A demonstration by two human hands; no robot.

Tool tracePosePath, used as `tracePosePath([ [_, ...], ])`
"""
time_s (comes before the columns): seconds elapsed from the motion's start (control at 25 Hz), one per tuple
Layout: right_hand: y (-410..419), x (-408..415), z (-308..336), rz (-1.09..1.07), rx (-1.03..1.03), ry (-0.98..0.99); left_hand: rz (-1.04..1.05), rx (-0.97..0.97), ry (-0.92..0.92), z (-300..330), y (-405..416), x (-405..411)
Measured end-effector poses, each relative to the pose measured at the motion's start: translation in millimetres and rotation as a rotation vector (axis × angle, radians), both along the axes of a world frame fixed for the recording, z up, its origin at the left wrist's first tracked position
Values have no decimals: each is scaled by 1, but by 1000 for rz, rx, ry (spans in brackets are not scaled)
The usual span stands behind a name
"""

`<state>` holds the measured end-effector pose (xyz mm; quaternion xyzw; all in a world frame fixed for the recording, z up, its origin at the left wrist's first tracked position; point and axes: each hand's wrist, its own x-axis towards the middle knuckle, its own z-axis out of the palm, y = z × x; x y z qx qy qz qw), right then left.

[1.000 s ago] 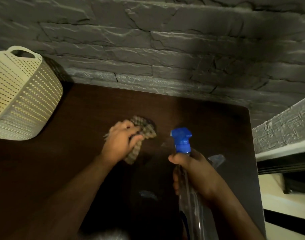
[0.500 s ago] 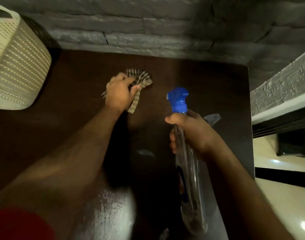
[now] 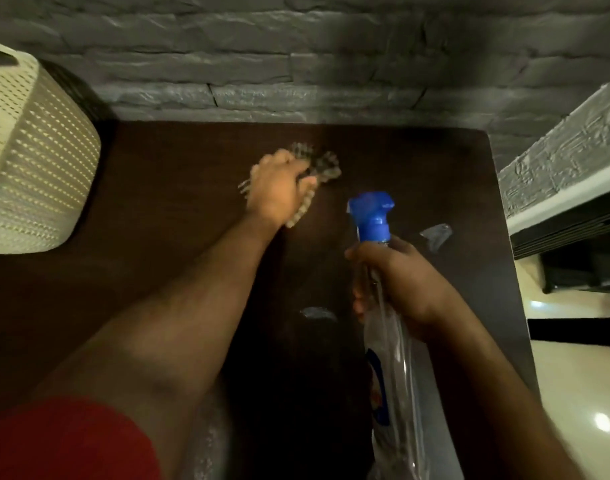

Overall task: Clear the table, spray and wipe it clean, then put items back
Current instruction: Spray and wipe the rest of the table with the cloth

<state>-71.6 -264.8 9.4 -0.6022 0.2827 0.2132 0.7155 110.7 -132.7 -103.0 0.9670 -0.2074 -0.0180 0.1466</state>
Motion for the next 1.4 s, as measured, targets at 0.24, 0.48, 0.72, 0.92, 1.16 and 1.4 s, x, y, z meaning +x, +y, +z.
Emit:
tracePosePath([
  [0.24, 7, -23, 7, -32, 16, 30, -264, -72, -5, -7, 79, -64],
  [0.48, 19, -35, -7, -38, 52, 44, -182, -2, 62, -3, 1, -48],
  [0.72, 10, -56, -1, 0, 18, 60, 39, -33, -15, -7, 72, -25],
  [0.92, 4, -64, -1, -14, 23, 27, -192, -12, 80, -3, -16, -80],
  [1.16, -5, -93, -4, 80, 62, 53, 61, -38, -9, -7, 75, -55],
  [1.4, 14, -118, -14, 110, 126, 56, 187, -55, -3, -12, 41, -59],
])
